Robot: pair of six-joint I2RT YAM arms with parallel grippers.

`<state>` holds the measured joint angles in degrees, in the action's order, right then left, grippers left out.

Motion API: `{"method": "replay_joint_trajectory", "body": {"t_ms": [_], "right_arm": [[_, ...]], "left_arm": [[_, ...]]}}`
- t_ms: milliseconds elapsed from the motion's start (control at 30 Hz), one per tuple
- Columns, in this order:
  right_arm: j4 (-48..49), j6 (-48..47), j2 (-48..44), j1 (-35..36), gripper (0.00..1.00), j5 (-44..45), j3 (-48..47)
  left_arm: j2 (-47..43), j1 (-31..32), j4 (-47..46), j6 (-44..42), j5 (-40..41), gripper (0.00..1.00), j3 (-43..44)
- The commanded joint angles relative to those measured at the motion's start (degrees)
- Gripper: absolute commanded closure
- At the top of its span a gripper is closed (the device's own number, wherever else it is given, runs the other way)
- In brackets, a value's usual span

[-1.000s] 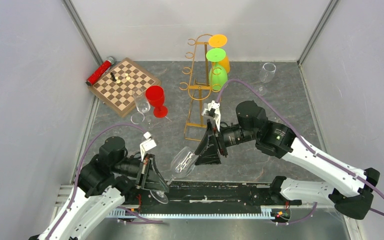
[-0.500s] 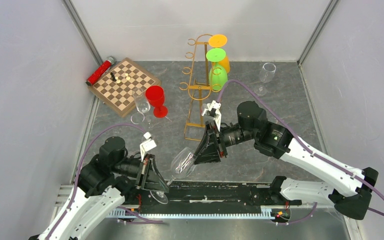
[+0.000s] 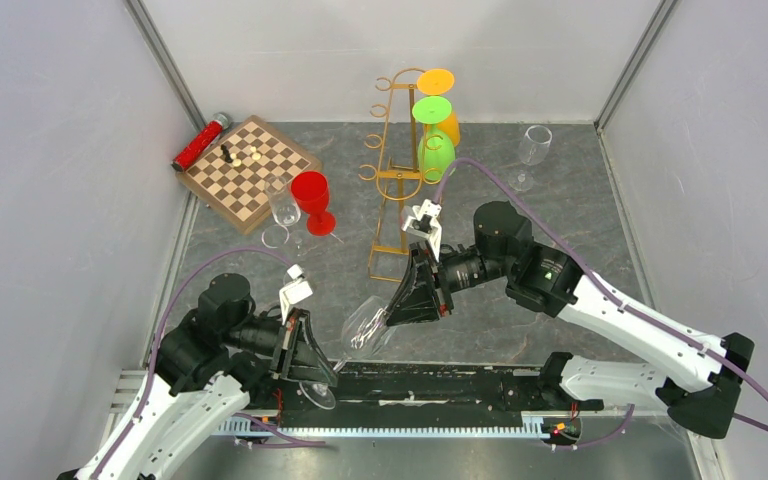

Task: Take the wine glass off the wine glass rack
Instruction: Place the wine glass at the center of the board.

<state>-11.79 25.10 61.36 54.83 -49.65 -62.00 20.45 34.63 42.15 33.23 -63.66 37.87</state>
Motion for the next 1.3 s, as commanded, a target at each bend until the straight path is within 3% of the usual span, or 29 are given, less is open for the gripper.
{"method": "replay_joint_trajectory", "body": {"t_ms": [0, 233, 400, 733, 1033, 1267], "right_arm": [[3.73, 1.08, -0.1, 0.1, 0.81, -3.35, -0.08], [7.14, 3.21, -0.17, 0.19, 1.0, -5.01, 2.03], [8.1, 3.54, -0.7, 0.28, 1.0, -5.52, 2.77], [8.07, 2.51, -1.9, 0.81, 1.0, -6.43, 3.53], [4.17, -0.98, -2.56, 0.81, 1.0, -6.03, 2.34], [-5.64, -8.04, -2.67, 0.81, 1.0, -2.39, 0.08]], "left_arm": [[-0.32, -0.09, -1.11, -1.93, -0.24, 0.98, 1.85], [-0.3, -0.08, -1.11, -2.07, 0.09, 0.98, 2.04], [0.0, -0.05, 0.0, -2.96, 1.2, 0.97, 2.02], [1.67, -0.09, 0.08, -3.77, 3.6, 0.73, 2.67], [4.61, -0.05, 0.91, -4.84, 7.17, 0.69, 3.65], [6.62, -0.03, 1.9, -5.94, 12.33, 0.68, 5.42]]}}
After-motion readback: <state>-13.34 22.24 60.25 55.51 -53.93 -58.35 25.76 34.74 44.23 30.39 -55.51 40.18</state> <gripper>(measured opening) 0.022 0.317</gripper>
